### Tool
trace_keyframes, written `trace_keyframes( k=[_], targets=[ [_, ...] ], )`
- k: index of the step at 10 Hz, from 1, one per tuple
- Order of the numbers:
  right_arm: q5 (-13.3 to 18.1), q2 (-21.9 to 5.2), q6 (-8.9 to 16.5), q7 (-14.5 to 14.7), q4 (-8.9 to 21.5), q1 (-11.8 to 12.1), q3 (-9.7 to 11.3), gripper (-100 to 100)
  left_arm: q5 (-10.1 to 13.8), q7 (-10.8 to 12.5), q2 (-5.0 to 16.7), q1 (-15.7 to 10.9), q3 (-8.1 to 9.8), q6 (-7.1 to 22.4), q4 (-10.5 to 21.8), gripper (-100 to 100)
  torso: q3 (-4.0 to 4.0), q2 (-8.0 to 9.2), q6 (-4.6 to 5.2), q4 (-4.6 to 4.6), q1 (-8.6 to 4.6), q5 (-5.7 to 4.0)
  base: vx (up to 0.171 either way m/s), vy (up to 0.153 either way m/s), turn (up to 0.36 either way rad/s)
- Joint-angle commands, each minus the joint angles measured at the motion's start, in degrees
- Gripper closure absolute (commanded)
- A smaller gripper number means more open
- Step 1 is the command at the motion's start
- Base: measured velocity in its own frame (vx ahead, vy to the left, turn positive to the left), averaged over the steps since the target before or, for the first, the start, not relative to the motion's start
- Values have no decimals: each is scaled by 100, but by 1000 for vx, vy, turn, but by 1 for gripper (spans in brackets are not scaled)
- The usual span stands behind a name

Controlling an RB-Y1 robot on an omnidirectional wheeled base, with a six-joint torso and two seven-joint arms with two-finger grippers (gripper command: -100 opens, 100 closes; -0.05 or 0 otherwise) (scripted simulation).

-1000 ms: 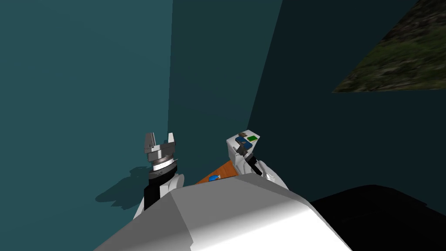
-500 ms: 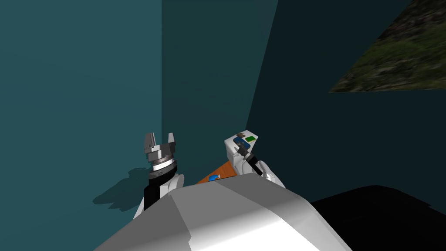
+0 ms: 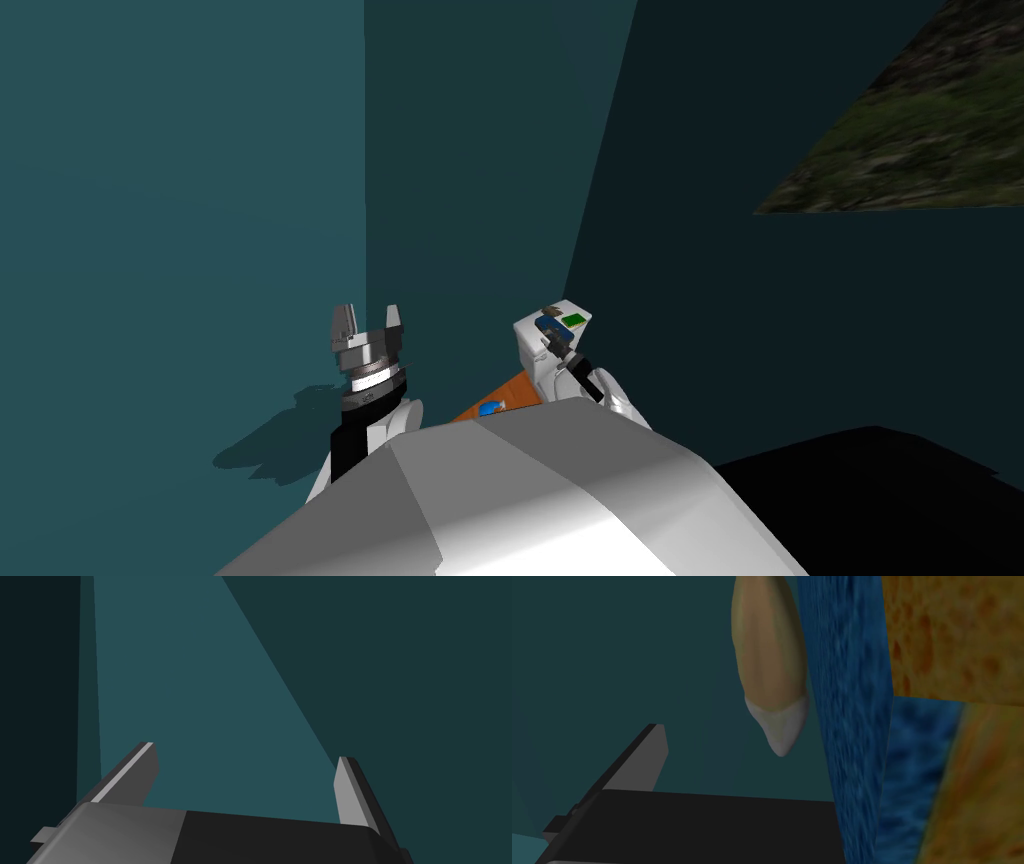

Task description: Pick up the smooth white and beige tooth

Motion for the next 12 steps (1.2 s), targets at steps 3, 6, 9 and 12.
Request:
trace_keyframes(
  k=[3,6,9,12],
  targets=[
    [37,-16,-11,110,53,-30,-36,0,0,0,0,0,0,0,0,0,-5,-7,3,-3,-6,-1,2,-9,0],
    [50,-97,66,18,31,-123,-41,100,0,0,0,0,0,0,0,0,-11,-18,2,-4,15,4,17,47,19],
    [50,-96,64,21,28,-124,-42,100,0,0,0,0,0,0,0,0,-7,-9,2,-4,-5,-3,0,0,0],
    [51,-97,65,22,29,-123,-42,100,0,0,0,0,0,0,0,0,-6,-9,1,-3,-6,-3,0,0,0]
  ],
)
